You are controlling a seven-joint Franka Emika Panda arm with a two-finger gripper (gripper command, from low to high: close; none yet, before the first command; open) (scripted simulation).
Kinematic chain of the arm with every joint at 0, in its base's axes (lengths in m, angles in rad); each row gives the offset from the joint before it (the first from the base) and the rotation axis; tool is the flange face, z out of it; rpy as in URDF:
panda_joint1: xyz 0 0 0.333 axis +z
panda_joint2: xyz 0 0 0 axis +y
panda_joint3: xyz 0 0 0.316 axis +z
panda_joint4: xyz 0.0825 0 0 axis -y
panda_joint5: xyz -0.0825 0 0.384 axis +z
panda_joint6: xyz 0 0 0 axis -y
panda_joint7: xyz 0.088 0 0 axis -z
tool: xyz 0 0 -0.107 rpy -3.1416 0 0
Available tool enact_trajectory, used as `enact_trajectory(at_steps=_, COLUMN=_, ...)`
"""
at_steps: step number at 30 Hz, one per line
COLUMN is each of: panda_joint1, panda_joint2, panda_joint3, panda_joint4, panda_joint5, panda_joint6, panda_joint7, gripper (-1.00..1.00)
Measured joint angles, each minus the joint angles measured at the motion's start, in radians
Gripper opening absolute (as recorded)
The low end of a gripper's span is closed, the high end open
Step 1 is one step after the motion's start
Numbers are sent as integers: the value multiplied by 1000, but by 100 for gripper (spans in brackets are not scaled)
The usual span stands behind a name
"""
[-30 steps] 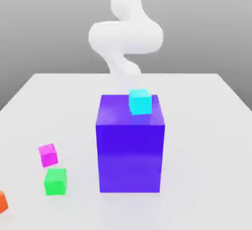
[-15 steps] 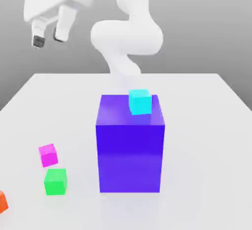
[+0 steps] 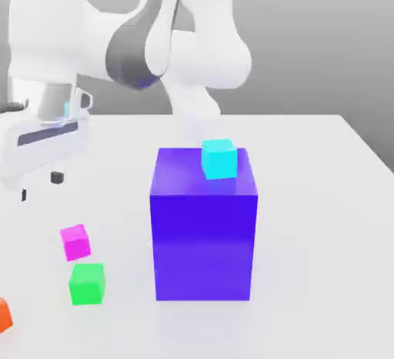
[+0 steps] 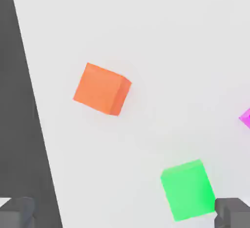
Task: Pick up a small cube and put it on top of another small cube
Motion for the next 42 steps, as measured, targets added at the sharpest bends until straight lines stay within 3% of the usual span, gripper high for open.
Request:
enact_trajectory(at_steps=9, panda_joint1=-140, panda_joint2=168, panda_joint3=-40, panda_joint4=-122, panda_joint5=-8, panda_joint6=122, panda_joint7=397, gripper=0)
enact_trajectory(at_steps=17, panda_joint1=-109, panda_joint2=436, panda_joint3=-90, panda_joint4=-92, panda_joint5=-50, panda_joint6=338, panda_joint7=481, gripper=0)
enact_trajectory(at_steps=18, panda_joint1=-103, panda_joint2=461, panda_joint3=-96, panda_joint4=-87, panda_joint5=-51, panda_joint6=358, panda_joint7=481, gripper=-100)
enact_trajectory(at_steps=25, panda_joint1=-101, panda_joint2=461, panda_joint3=-98, panda_joint4=-88, panda_joint5=-51, panda_joint6=360, panda_joint7=481, gripper=-100)
enact_trajectory(at_steps=32, panda_joint1=-115, panda_joint2=231, panda_joint3=-72, panda_joint4=-130, panda_joint5=-9, panda_joint6=173, panda_joint7=451, gripper=-100)
enact_trajectory(at_steps=42, panda_joint1=-2, panda_joint2=166, panda_joint3=-6, panda_joint4=-35, panda_joint5=6, panda_joint6=15, panda_joint7=74, gripper=-100)
